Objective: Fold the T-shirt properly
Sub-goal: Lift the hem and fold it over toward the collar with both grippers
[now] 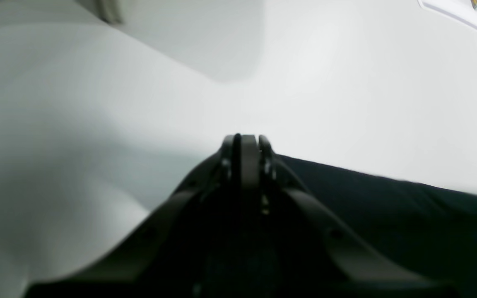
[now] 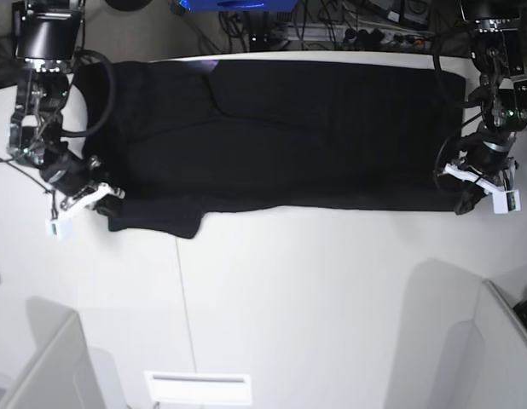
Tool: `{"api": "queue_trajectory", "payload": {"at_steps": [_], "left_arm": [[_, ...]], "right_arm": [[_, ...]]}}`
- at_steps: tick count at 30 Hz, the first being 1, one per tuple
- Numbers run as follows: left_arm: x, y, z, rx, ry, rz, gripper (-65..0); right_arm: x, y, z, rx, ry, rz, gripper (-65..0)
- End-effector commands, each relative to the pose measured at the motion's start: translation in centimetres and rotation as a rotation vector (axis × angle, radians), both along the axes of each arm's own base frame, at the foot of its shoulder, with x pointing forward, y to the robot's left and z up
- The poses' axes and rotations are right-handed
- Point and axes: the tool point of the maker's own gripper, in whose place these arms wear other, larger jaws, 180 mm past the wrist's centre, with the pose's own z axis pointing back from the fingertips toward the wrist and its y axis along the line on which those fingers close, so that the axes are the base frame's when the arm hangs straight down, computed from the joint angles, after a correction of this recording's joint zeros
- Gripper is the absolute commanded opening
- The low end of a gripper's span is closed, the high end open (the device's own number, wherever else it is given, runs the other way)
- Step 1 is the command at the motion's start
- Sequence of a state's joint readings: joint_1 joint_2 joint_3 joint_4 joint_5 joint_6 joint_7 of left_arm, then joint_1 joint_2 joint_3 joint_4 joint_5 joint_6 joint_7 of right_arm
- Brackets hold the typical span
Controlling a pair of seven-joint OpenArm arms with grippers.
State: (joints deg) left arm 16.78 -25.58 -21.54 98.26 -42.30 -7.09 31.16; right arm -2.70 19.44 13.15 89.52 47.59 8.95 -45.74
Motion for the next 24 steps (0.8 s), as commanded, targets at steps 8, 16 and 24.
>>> {"api": "queue_trajectory", "payload": {"at_steps": [8, 16, 24], "left_arm": [[-0.6, 0.1, 1.2, 0.027, -0.024, -0.013, -65.0], [-1.7, -1.0, 1.5, 0.037, -0.017, -0.048, -65.0], [-2.7, -1.0, 0.8, 0.046, 0.013, -0.053, -65.0]], "right_arm": [[-1.5, 0.2, 2.8, -0.003, -0.088, -0.008, -65.0], [-3.6, 1.0, 3.2, -0.02, -0.09, 0.021, -65.0], [-5.5, 1.4, 2.6, -0.004, -0.065, 0.006, -65.0]]}}
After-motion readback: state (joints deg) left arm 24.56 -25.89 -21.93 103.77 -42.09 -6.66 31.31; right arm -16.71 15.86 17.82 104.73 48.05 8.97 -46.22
